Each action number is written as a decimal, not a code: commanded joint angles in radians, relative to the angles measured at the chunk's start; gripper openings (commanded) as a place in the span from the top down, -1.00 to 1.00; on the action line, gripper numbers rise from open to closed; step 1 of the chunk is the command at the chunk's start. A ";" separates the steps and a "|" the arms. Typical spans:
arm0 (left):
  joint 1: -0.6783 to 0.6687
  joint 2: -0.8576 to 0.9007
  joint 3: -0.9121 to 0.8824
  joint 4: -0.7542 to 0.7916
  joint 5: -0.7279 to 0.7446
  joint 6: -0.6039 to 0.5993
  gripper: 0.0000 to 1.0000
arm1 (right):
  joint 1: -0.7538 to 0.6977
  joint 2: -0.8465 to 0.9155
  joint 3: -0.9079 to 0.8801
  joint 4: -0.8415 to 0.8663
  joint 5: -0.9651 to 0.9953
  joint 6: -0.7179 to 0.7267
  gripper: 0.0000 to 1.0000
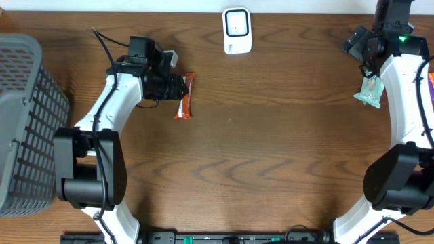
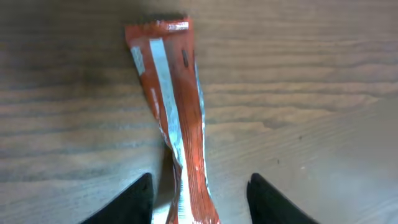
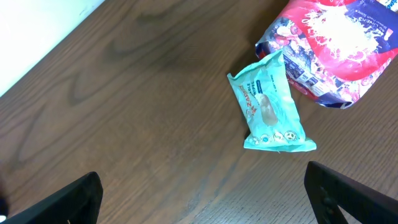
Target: Scan the item barcode
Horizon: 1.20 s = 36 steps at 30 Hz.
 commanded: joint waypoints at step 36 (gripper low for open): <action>-0.093 0.195 -0.011 0.075 -0.017 -0.103 0.85 | 0.000 0.006 0.001 -0.001 0.016 0.004 -0.99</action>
